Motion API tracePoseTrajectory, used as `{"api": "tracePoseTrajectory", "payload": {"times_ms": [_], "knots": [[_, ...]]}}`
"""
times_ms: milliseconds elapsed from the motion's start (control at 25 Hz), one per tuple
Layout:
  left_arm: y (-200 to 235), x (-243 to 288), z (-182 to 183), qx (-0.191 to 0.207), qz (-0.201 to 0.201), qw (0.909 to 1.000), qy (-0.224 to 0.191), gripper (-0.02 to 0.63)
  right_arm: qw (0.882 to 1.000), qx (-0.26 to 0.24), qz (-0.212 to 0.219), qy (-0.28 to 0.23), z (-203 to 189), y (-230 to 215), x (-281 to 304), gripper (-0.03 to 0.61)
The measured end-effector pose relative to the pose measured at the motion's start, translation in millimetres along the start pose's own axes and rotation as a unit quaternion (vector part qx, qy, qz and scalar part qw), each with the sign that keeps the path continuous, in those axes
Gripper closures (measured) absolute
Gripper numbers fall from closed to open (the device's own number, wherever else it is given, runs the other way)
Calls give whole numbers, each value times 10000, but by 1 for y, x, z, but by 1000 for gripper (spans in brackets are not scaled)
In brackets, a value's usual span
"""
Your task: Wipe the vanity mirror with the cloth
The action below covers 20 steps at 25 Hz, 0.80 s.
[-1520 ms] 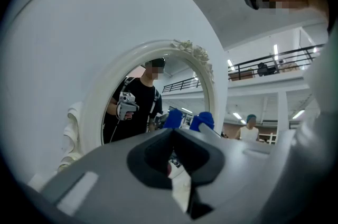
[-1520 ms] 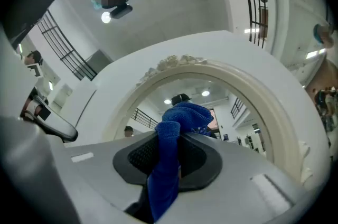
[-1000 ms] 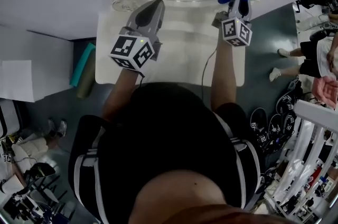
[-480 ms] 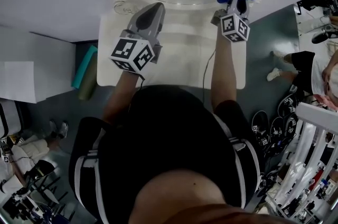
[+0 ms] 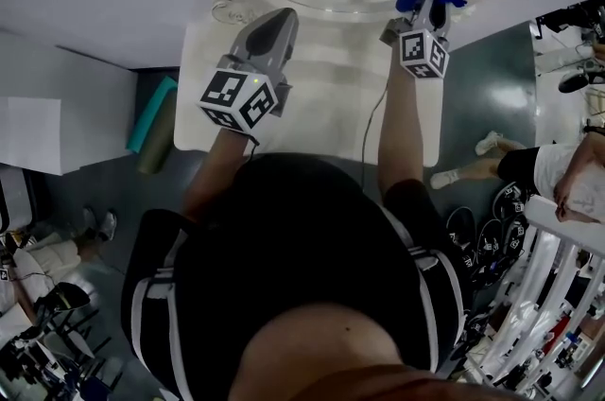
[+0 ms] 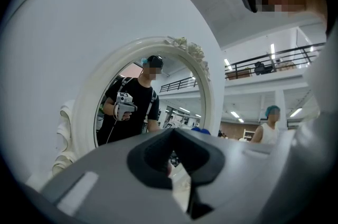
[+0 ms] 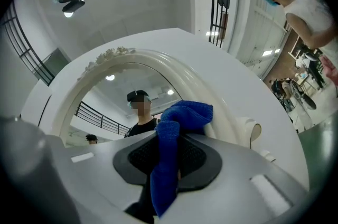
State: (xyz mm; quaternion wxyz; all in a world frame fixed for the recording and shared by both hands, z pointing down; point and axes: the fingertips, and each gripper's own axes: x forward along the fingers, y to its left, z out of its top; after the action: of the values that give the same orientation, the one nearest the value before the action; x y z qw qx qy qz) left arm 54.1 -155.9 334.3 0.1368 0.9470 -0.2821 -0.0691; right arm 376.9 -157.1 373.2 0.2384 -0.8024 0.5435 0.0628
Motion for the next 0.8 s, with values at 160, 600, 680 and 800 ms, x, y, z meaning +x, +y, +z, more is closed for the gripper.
{"api": "tracePoseTrajectory", "payload": {"times_ms": [160, 600, 680, 800], "knots": [[2, -2, 2, -10, 40, 10000, -12, 603, 9999, -3, 81, -63, 4, 6, 2, 502], [5, -10, 5, -54, 121, 9999, -109, 603, 9989, 6, 377, -262, 22, 35, 10, 502], [8, -11, 6, -62, 142, 9998, -133, 603, 9987, 0, 425, -277, 22, 40, 12, 502], [10, -13, 7, -73, 173, 9997, -182, 603, 9978, -32, 579, -316, 26, 54, 15, 502]]}}
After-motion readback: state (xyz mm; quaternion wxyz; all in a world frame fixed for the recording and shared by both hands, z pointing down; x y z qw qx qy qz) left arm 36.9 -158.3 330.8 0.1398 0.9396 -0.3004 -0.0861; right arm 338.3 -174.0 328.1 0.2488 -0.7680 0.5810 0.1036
